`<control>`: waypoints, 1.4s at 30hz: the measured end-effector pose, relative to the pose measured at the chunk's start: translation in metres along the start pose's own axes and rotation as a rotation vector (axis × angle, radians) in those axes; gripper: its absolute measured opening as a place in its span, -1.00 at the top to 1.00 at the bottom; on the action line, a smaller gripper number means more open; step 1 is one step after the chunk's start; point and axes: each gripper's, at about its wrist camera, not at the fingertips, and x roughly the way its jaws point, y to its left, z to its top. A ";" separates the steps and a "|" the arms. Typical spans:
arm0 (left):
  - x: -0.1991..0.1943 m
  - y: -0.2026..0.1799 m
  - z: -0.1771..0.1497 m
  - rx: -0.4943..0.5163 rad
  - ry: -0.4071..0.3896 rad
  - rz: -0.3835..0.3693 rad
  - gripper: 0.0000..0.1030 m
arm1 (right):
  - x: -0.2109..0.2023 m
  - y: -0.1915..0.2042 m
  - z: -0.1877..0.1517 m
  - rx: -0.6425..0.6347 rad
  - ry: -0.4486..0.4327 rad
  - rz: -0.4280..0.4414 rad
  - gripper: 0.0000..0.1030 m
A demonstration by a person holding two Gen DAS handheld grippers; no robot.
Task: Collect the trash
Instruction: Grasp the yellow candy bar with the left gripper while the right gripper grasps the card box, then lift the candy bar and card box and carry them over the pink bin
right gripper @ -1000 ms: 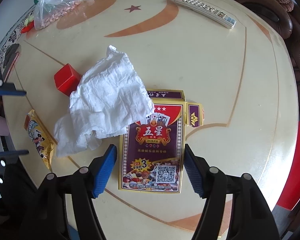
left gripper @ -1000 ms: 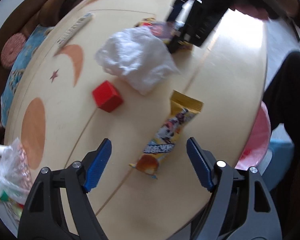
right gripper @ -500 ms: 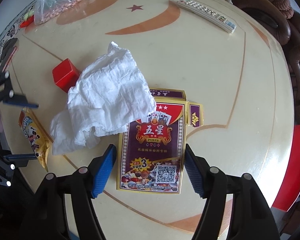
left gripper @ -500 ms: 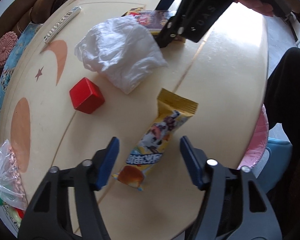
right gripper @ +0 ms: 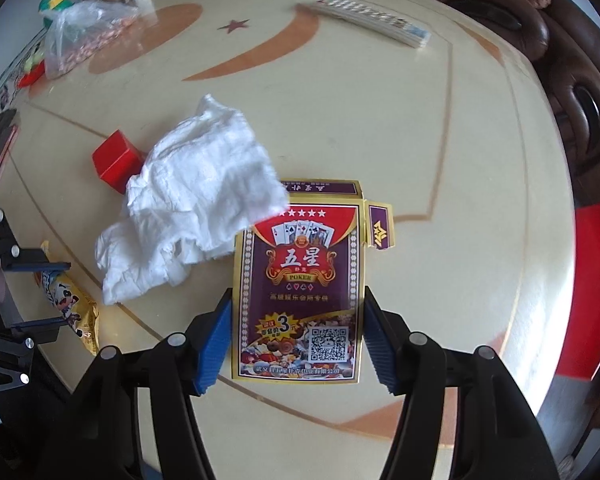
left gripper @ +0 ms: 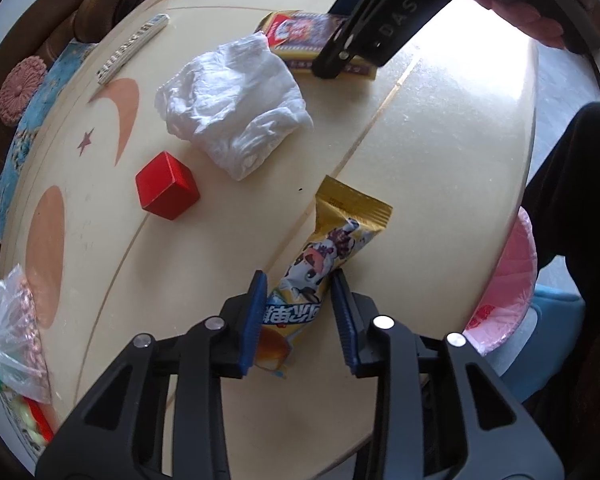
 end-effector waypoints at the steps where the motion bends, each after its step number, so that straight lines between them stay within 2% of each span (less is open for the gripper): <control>1: -0.002 0.000 -0.002 -0.018 -0.010 -0.008 0.42 | -0.002 -0.003 -0.003 0.009 -0.002 -0.002 -0.14; 7: -0.002 0.005 -0.006 -0.077 -0.042 -0.022 0.49 | -0.006 -0.018 -0.014 0.071 -0.003 -0.015 -0.13; 13: -0.009 0.009 -0.007 -0.166 -0.112 -0.072 0.50 | -0.012 -0.020 -0.023 0.108 -0.018 -0.001 -0.14; 20: -0.024 0.011 -0.011 -0.250 -0.195 -0.076 0.50 | -0.028 -0.018 -0.033 0.138 -0.066 0.011 -0.13; 30: -0.059 0.000 -0.010 -0.235 -0.261 -0.056 0.50 | -0.073 -0.004 -0.058 0.117 -0.130 0.010 -0.13; 42: -0.117 -0.042 -0.024 -0.180 -0.330 0.003 0.50 | -0.135 0.026 -0.123 0.086 -0.188 -0.007 -0.13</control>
